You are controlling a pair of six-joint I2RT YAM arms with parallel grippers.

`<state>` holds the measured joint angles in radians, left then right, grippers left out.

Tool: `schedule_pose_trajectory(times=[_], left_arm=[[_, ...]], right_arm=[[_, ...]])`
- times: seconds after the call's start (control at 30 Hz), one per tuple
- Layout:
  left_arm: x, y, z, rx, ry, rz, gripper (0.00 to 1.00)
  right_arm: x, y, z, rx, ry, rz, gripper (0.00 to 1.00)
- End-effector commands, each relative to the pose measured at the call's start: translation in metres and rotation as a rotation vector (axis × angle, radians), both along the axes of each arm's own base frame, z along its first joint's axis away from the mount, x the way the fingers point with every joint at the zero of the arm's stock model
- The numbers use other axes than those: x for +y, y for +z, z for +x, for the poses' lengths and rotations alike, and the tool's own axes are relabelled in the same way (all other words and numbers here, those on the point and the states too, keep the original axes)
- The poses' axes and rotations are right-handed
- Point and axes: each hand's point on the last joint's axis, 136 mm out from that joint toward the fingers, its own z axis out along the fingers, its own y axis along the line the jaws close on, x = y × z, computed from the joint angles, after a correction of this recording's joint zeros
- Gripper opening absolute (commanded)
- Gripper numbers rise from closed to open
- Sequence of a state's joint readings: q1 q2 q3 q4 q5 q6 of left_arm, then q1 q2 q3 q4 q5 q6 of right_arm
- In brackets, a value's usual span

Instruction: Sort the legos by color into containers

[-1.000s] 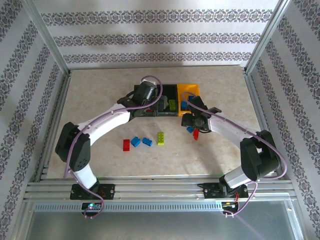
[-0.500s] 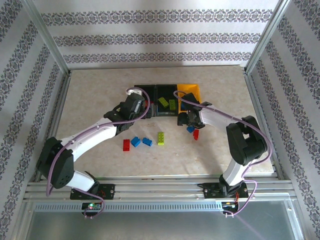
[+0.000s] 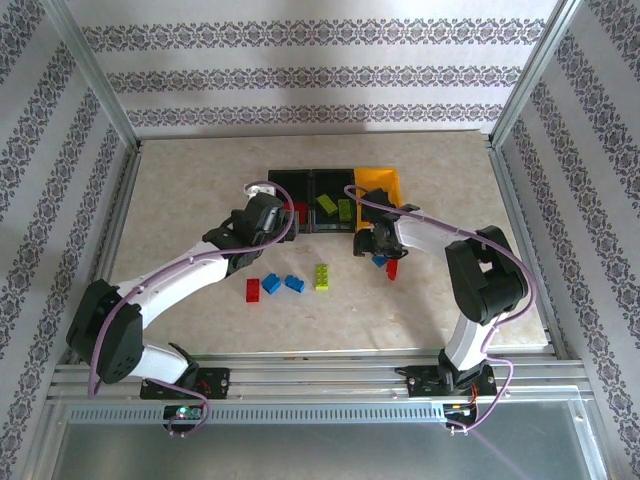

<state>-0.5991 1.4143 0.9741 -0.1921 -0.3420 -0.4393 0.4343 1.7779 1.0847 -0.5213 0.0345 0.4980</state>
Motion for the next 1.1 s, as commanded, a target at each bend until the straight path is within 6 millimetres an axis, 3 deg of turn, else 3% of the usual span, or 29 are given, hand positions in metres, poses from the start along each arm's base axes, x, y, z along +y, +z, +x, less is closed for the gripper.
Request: schedule_pose_trajectory(times=[0.0,0.73,1.07], left_arm=[[0.012,0.008,0.001,-0.029,0.047,-0.013,1.0],[0.02,-0.001,0.006,0.006,0.085,0.008,1.0],[0.029,-0.004,0.004,0.017,0.11,0.002,1.0]], right_arm=[[0.002,-0.001,-0.008,0.042,0.003,-0.008,0.68],[0.021,-0.012,-0.019,0.098,0.044,-0.012,0.48],[0.031,-0.008,-0.018,0.094,0.056,-0.003,0.32]])
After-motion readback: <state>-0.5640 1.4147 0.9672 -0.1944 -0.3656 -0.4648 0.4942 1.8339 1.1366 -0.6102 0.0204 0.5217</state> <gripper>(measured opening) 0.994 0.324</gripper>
